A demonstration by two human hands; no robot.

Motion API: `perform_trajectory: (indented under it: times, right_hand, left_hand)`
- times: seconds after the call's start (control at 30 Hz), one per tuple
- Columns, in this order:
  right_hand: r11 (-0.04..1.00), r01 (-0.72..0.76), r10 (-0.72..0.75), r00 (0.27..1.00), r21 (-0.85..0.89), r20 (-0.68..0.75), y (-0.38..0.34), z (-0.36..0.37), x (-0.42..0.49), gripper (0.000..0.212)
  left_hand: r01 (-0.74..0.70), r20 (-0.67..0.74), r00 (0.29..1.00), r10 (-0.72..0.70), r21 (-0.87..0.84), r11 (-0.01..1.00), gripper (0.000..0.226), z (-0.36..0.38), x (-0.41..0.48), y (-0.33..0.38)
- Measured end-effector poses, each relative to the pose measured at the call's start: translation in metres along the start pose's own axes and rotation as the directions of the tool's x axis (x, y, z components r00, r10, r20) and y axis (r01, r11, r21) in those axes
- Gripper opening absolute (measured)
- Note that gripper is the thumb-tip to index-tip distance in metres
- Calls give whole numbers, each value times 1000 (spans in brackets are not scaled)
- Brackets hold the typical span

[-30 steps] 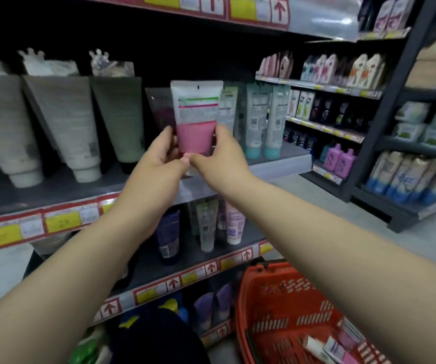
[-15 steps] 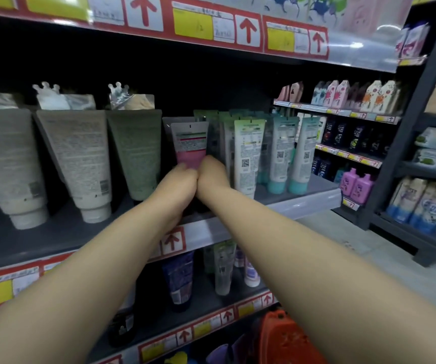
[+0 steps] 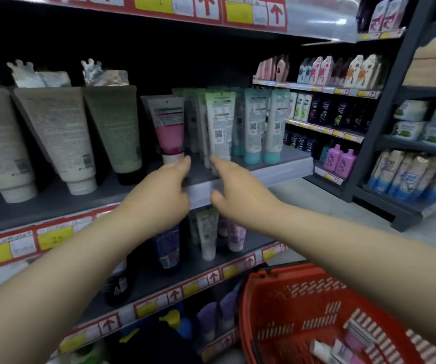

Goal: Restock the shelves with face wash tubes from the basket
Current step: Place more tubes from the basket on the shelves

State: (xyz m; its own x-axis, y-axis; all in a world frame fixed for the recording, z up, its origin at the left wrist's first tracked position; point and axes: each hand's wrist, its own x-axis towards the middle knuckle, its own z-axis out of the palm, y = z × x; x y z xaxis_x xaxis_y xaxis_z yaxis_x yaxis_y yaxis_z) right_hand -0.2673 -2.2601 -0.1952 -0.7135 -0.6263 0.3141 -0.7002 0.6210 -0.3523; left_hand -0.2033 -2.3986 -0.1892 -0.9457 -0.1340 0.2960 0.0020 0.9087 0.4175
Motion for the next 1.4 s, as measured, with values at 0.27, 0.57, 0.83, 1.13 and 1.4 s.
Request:
perform_trajectory:
  times: [0.27, 0.57, 0.83, 1.13, 1.4]
  right_hand:
    - [960, -33, 61, 994, -277, 94, 76, -1, -86, 74]
    - [923, -218, 298, 927, -318, 229, 186, 14, -158, 74]
    - [852, -405, 513, 773, -333, 373, 300, 67, -197, 67]
    - [782, -518, 609, 519, -346, 600, 416, 148, -232, 37]
    - [696, -462, 659, 106, -550, 745, 473, 228, -262, 36]
  left_hand:
    - [-271, 223, 948, 227, 192, 943, 74, 74, -11, 64]
    - [-377, 512, 825, 241, 180, 908, 77, 221, 4, 116]
    - [-438, 695, 681, 230, 135, 889, 75, 349, 24, 143]
    - [-313, 866, 484, 127, 36, 949, 60, 511, 22, 143]
    - [-119, 974, 220, 55, -29, 992, 40, 621, -24, 134]
